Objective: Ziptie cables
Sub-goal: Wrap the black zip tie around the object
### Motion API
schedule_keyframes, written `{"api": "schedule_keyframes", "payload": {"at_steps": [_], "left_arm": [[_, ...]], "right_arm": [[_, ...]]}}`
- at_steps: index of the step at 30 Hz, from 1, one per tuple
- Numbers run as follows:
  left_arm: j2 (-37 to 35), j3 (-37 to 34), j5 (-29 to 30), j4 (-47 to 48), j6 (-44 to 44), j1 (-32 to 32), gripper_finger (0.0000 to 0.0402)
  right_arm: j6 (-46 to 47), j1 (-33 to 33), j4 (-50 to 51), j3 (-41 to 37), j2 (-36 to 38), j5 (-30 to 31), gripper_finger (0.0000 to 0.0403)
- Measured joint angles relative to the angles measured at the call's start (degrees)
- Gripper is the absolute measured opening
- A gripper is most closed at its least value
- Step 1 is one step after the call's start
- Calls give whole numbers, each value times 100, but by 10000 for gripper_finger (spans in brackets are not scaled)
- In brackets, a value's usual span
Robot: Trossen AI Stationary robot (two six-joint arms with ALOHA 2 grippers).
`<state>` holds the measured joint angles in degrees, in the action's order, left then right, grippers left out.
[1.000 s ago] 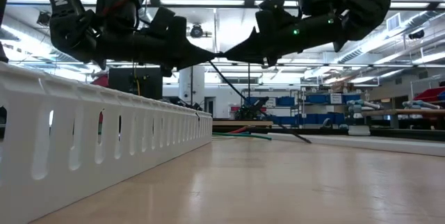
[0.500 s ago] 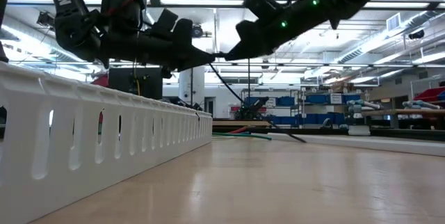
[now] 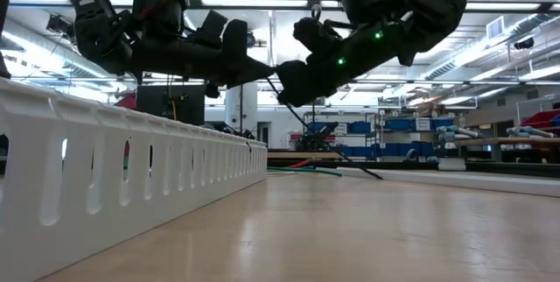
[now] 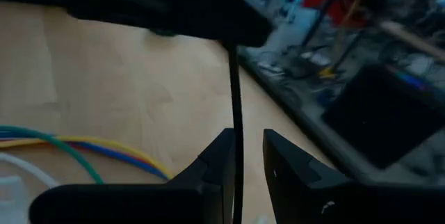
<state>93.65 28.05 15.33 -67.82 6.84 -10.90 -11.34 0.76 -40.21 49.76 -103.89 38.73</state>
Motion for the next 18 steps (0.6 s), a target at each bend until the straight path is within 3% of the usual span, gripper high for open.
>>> {"api": "schedule_keyframes", "payload": {"at_steps": [15,18], "left_arm": [[0,0,-58,-51,256,0,0],[0,0,-58,-51,257,0,0]], "right_arm": [[-395,134,-226,2,-1,-261,59],[-395,155,-222,2,-1,-545,59]]}}
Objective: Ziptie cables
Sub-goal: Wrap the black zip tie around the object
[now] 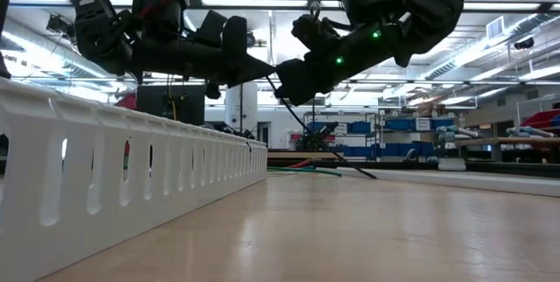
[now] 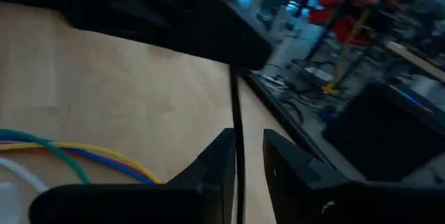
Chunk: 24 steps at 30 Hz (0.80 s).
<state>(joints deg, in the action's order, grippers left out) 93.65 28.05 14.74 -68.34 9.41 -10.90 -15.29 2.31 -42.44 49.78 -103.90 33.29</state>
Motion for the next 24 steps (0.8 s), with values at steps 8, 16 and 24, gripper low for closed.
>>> {"api": "schedule_keyframes", "payload": {"at_steps": [8,16,24], "left_arm": [[0,0,0,-138,-9,0,0],[0,0,-245,-138,-319,0,0],[0,-2,-721,24,-760,0,49]], "right_arm": [[148,31,24,0,0,-352,16],[369,41,-61,0,0,-453,1],[513,39,-57,0,0,-508,0]]}}
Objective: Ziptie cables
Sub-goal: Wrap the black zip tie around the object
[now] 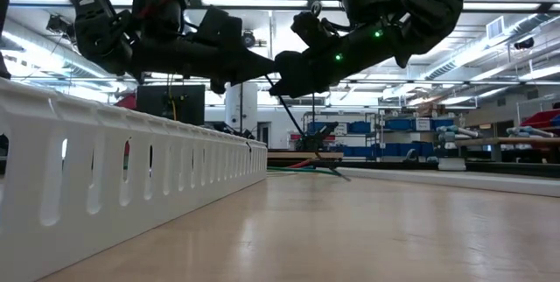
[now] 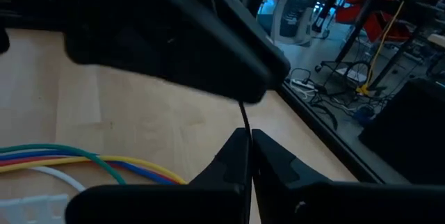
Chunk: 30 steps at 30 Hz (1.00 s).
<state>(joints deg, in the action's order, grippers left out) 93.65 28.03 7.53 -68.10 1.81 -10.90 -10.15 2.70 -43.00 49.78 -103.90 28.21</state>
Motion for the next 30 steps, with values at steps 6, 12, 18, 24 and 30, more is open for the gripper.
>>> {"api": "schedule_keyframes", "payload": {"at_steps": [6,12,18,24,30], "left_arm": [[0,-133,-206,24,-314,0,127],[0,-594,-207,-479,-470,-80,170],[-2,-1022,-941,-1540,-266,-288,172],[-2,-934,-2047,-1372,38,-450,172],[-2,-695,-2693,-1346,6,-450,172]], "right_arm": [[9,0,39,-8,49,-2,0],[223,48,-25,-487,643,-254,0],[840,553,-61,-1031,1208,-2124,0],[1621,1186,-393,-1067,1053,-4824,0],[1990,1404,-1328,-1067,737,-6231,0]]}}
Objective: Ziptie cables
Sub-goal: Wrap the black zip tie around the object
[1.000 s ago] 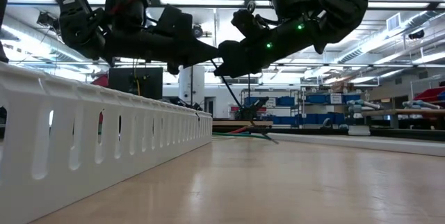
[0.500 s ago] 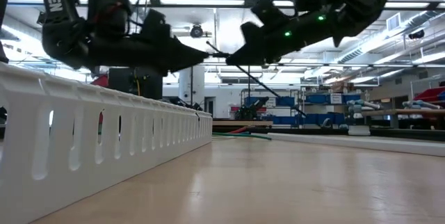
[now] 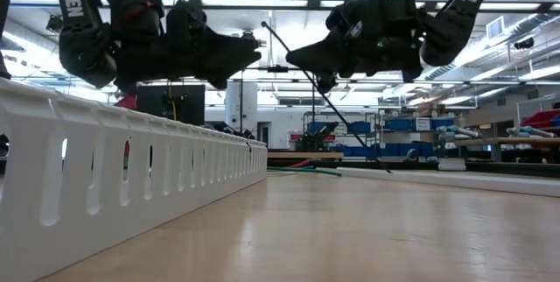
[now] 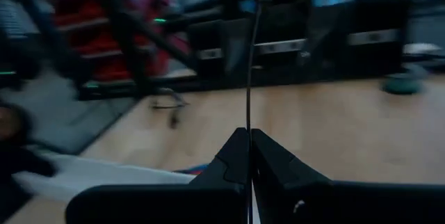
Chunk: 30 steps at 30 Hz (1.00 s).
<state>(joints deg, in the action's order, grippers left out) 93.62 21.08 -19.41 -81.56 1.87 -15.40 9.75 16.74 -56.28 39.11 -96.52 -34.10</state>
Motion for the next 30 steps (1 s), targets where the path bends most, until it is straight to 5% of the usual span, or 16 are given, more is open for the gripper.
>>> {"api": "schedule_keyframes", "payload": {"at_steps": [10,30], "left_arm": [[0,441,-699,11,-151,0,172],[2,806,-1251,30,-621,11,171]], "right_arm": [[415,-1,-519,0,-176,-884,0],[519,-76,-601,5,-176,-1207,0]]}}
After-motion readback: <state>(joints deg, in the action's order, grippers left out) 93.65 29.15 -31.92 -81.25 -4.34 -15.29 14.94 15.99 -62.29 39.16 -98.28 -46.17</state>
